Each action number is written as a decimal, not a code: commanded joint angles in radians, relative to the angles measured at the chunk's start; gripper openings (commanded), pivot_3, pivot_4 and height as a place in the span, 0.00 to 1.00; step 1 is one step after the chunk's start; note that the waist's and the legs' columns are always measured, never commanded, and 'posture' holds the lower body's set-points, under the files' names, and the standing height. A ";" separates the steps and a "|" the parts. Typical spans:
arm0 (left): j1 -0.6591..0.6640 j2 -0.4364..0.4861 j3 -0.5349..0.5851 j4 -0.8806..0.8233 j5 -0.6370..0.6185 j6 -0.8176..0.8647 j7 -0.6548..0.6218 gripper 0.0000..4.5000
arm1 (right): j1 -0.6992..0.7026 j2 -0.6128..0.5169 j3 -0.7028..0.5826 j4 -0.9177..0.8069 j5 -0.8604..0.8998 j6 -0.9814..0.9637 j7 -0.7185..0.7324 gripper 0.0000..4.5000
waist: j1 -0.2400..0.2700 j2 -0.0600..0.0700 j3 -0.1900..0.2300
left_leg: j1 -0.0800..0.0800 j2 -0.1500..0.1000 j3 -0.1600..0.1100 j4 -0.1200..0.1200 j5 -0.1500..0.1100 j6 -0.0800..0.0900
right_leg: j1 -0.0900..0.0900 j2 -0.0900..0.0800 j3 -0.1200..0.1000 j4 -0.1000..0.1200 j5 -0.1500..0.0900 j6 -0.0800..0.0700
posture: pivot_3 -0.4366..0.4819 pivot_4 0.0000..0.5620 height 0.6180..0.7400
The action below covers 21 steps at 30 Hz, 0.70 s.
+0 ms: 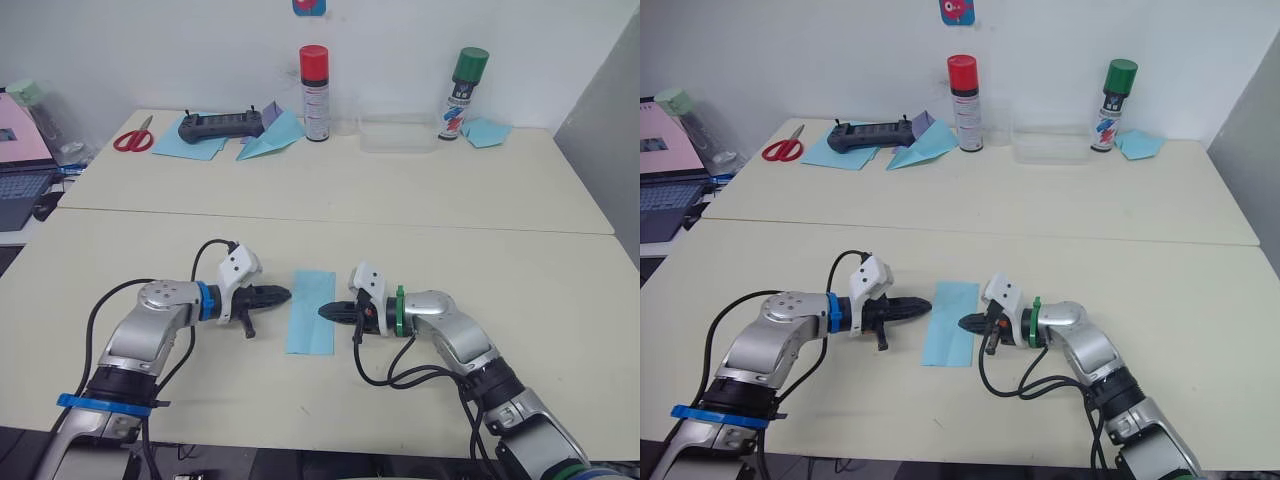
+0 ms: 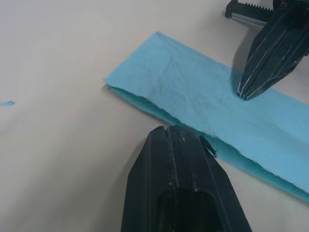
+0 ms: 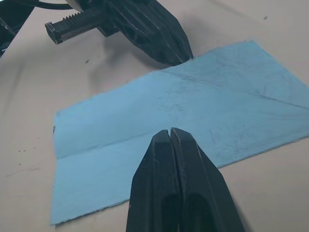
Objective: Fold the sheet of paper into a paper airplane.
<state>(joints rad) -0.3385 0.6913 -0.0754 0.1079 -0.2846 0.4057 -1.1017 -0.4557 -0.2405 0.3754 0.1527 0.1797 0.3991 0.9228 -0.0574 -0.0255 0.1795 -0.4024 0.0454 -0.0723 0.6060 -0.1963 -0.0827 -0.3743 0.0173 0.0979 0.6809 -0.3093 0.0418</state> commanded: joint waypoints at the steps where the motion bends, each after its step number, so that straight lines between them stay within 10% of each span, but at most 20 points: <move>1: 0.022 0.016 0.004 -0.051 -0.012 -0.009 -0.022 0.00 | 0.017 -0.003 0.006 0.020 -0.020 0.014 -0.017 0.00 | 0.000 0.000 0.000 | 0.000 0.000 0.000 0.000 0.000 0.000 | 0.000 0.000 0.000 0.000 0.000 0.000 | 0.48 0.27 1.00; 21: -0.029 -0.032 0.005 -0.125 -0.059 0.059 -0.016 0.00 | 0.019 0.002 0.019 0.006 -0.023 0.032 -0.023 0.00 | -0.001 0.000 0.000 | 0.000 0.000 0.000 0.000 0.000 0.000 | 0.000 0.000 0.000 0.000 0.000 0.000 | 0.48 0.27 1.00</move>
<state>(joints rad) -0.3538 0.6622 -0.0818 0.0182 -0.3166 0.4614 -1.1145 -0.4546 -0.2363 0.3791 0.1471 0.1780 0.4031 0.9144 -0.0580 -0.0258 0.1797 -0.4024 0.0457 -0.0722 0.6055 -0.1963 -0.0828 -0.3744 0.0175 0.0979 0.6808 -0.3094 0.0417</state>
